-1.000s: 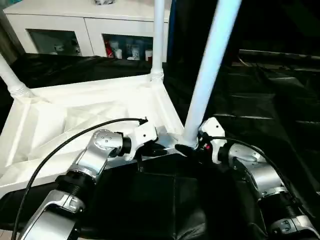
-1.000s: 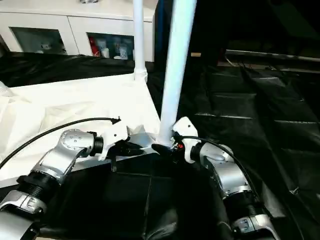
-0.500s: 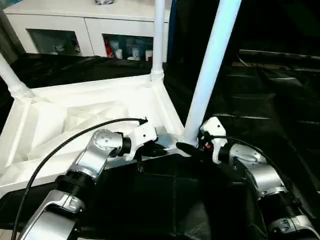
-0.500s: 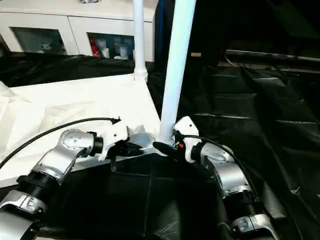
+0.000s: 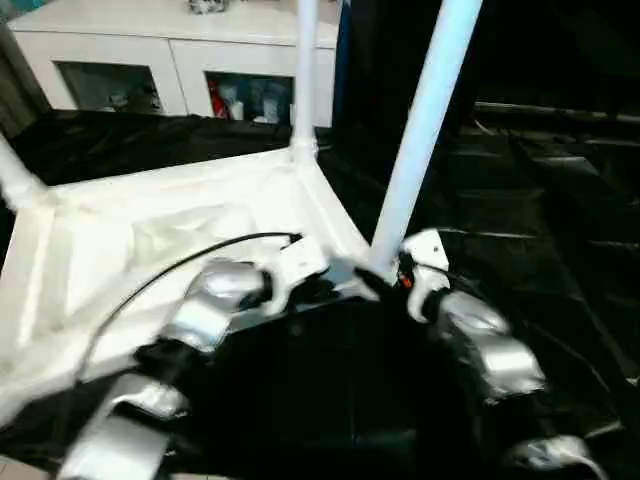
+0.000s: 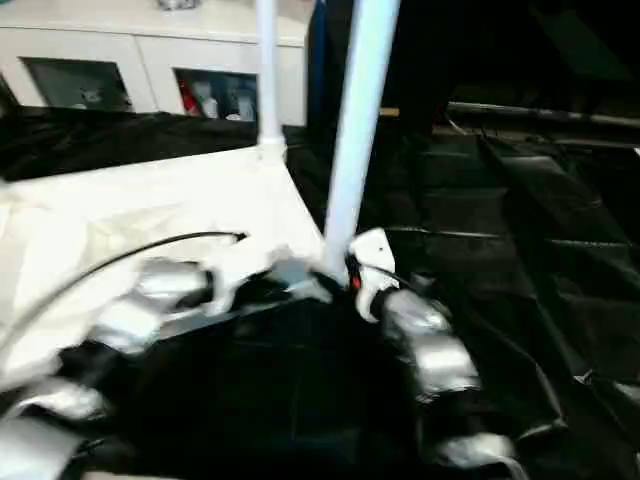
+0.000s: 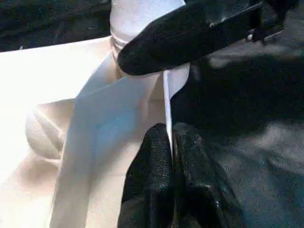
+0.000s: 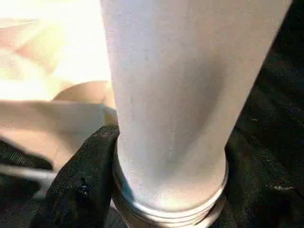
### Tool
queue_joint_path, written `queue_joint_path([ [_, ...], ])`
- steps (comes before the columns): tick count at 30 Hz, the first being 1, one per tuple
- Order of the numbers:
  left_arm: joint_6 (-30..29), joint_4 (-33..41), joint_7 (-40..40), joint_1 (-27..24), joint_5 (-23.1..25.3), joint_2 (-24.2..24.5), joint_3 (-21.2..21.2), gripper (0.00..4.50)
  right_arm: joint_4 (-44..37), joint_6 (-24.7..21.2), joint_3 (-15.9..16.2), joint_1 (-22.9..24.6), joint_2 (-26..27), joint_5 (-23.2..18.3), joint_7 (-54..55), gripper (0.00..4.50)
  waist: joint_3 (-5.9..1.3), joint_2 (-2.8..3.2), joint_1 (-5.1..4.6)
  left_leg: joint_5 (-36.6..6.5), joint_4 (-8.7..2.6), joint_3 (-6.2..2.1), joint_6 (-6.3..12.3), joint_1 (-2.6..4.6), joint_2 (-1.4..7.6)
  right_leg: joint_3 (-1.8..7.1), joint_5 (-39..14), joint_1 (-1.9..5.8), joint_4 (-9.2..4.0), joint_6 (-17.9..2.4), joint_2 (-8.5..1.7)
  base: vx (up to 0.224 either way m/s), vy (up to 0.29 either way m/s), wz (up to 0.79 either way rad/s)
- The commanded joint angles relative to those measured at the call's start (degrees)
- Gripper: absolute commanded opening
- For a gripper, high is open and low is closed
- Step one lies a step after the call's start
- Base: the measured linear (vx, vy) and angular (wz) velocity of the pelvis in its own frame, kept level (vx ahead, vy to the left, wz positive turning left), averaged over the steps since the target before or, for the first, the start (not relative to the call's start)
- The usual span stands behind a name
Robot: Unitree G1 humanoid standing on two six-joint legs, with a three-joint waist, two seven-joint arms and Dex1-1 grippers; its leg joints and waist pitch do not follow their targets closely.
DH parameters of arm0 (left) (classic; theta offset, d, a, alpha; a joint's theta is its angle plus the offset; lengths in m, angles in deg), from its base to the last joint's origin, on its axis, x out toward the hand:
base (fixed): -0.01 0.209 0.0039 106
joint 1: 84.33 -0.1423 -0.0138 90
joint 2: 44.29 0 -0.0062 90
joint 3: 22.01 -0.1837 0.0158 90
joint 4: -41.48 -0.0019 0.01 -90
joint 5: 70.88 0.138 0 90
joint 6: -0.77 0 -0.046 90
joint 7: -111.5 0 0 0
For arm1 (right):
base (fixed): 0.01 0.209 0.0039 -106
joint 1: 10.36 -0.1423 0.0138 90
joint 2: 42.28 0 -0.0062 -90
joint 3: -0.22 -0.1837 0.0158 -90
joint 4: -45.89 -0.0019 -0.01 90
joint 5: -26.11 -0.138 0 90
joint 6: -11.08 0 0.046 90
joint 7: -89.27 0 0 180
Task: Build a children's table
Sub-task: Rotate leg to tighten
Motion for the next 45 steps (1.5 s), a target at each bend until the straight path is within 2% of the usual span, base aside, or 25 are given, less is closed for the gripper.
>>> queue_joint_path([
  [1, -0.3, -1.8, 3.0, -0.8, -0.3, -3.6, -2.3, 0.0, 2.7, -1.2, -0.9, -0.3, 2.1, -0.9, 4.1, 2.7, -2.5, -0.31, -0.05, -11.2, -4.47, -2.14, -0.32, 0.97, 4.31, 3.39, -10.0, 0.91, -5.44, -13.0, -5.85, 0.0, 0.0, 0.0],
  [2, -0.5, -2.3, 4.4, -0.5, 0.2, -5.0, -2.8, 0.0, 3.0, -0.6, -1.2, -0.7, 3.5, -0.6, 6.5, 2.7, -2.57, -0.18, 0.06, -10.9, -4.46, -2.17, -0.33, 0.9, 4.37, 3.41, -9.7, 1.02, -5.43, -12.8, -5.95, 0.0, 0.0, 0.0],
  [3, -0.5, -2.7, 5.3, -0.2, 0.6, -6.0, -3.3, 0.0, 3.1, -0.3, -1.0, -1.0, 4.7, -0.2, 8.0, 2.7, -2.55, -0.29, 0.09, -10.6, -4.5, -2.15, -0.12, 0.76, 4.34, 3.42, -8.9, 1.01, -5.4, -12.4, -5.85, 0.0, 0.0, 0.0],
  [6, -0.1, -2.9, 5.6, -0.1, 1.2, -7.0, -4.0, 0.0, 2.8, 0.5, 1.1, -1.2, 6.0, 1.3, 7.7, 2.7, -2.72, -0.26, 0.24, -8.9, -4.52, -2.26, 0.59, 0.46, 4.35, 3.28, -6.3, 1.28, -5.08, -12.0, -5.81, 0.0, 0.0, 0.0],
  [8, 0.3, -2.8, 5.1, -0.2, 1.3, -6.9, -3.9, 0.0, 2.8, 1.4, 1.7, -1.2, 6.1, 1.8, 7.1, 2.7, -2.64, -0.34, 0.26, -9.5, -4.53, -2.22, 0.81, 0.47, 4.32, 3.29, -6.5, 1.24, -5.18, -11.9, -5.87, 0.0, 0.0, 0.0],
  [11, 1.0, -2.3, 3.0, -0.5, 0.9, -5.4, -3.3, 0.0, 1.3, 3.1, 2.0, -1.0, 4.9, 0.5, 2.0, 2.7, -2.55, -0.46, 0.38, -10.0, -4.58, -2.28, 1.13, 0.38, 4.32, 3.33, -8.4, 1.27, -5.42, -11.5, -6.03, 0.0, 0.0, 0.0],
  [13, 2.6, -2.0, 0.0, -0.9, 0.2, -3.3, -3.0, 0.0, -0.4, 4.3, 2.6, -0.7, 2.2, -0.7, -3.9, 3.26, -2.84, -0.52, 0.43, -8.4, -4.34, -2.26, 1.81, 0.1, 4.31, 3.26, -5.6, 1.6, -5.03, -11.6, -5.98, 0.0, 0.0, 0.0],
  [16, 3.3, -1.4, -3.4, -1.5, -0.8, -1.4, -2.7, 0.0, -2.4, 2.6, 2.7, -0.4, -0.3, -2.8, -9.7, 3.49, -3.05, -0.58, 0.44, -5.1, -3.96, -2.17, 3.96, -0.17, 4.23, 3.11, 1.3, 1.85, -4.3, -12.9, -5.94, 0.0, 0.0, 0.0],
  [17, 4.2, -0.8, -6.0, -2.0, -1.8, -0.2, -2.6, 0.0, -3.9, 0.9, 2.8, -0.1, -1.8, -4.0, -12.9, 3.58, -3.03, -0.6, 0.49, -5.0, -3.94, -2.12, 4.36, -0.09, 4.2, 3.1, 1.7, 1.82, -4.33, -13.1, -5.84, 0.0, 0.0, 0.0],
  [20, 4.9, 0.4, -10.6, -2.7, -3.3, 2.3, -2.3, 0.0, -8.3, -2.5, 4.9, 1.5, -6.3, -5.8, -21.3, 3.58, -2.96, -0.53, 0.56, -4.7, -3.83, -2.08, 5.81, -0.15, 4.18, 3.05, 2.3, 1.88, -4.36, -13.6, -5.8, 0.0, 0.0, 0.0],
  [21, 5.0, 1.1, -13.2, -2.9, -4.3, 3.8, -1.9, 0.0, -10.9, -4.1, 6.4, 2.8, -9.4, -6.6, -26.2, 3.58, -2.94, -0.48, 0.69, -5.1, -3.79, -2.02, 5.87, -0.1, 4.39, 3.09, 1.8, 1.89, -4.33, -13.6, -5.81, 0.0, 0.0, 0.0],
  [25, 4.4, 1.7, -17.2, -3.0, -6.2, 5.7, -0.7, 0.0, -13.9, -5.6, 8.1, 4.6, -13.7, -7.3, -32.5, 3.58, -3.05, -0.4, 0.72, -5.1, -3.91, -2.06, 5.36, 0.08, 4.68, 2.89, 2.2, 1.72, -4.07, -14.3, -5.71, 0.0, 0.0, 0.0],
  [28, 4.5, 2.1, -19.2, -3.0, -7.4, 6.8, 0.3, 0.0, -14.0, -5.3, 8.8, 5.0, -15.6, -6.7, -35.4, 3.58, -3.06, -0.53, 0.84, -4.9, -3.72, -1.9, 5.34, 0.02, 4.55, 2.91, 2.5, 1.73, -4.07, -15.1, -5.79, 0.0, 0.0, 0.0],
  [34, 4.4, 2.8, -21.3, -3.2, -9.0, 8.7, 1.2, 0.0, -12.6, -3.7, 9.7, 4.6, -17.0, -5.0, -35.9, 3.58, -3.12, -0.71, 0.85, -3.8, -3.6, -1.9, 5.61, -0.16, 4.44, 2.8, 2.9, 1.68, -3.81, -15.2, -5.69, 0.0, 0.0, 0.0],
  [39, 4.4, 2.8, -21.7, -3.2, -9.0, 8.8, 1.2, 0.0, -11.9, -3.8, 9.7, 4.1, -16.7, -4.9, -35.7, 3.06, -3.13, -0.7, 0.83, -3.4, -3.49, -1.86, 5.82, -0.2, 4.4, 2.8, 3.3, 1.7, -3.72, -15.4, -5.66, 0.0, 0.0, 0.0],
  [45, 4.2, 3.1, -21.8, -3.5, -9.2, 9.1, 1.1, 0.0, -10.7, -2.8, 10.3, 3.8, -16.6, -4.0, -35.8, 2.72, -3.12, -0.71, 0.83, -3.9, -3.48, -1.87, 5.53, -0.2, 4.4, 2.82, 2.1, 1.7, -3.81, -15.3, -5.71, 0.0, 0.0, 0.0],
])
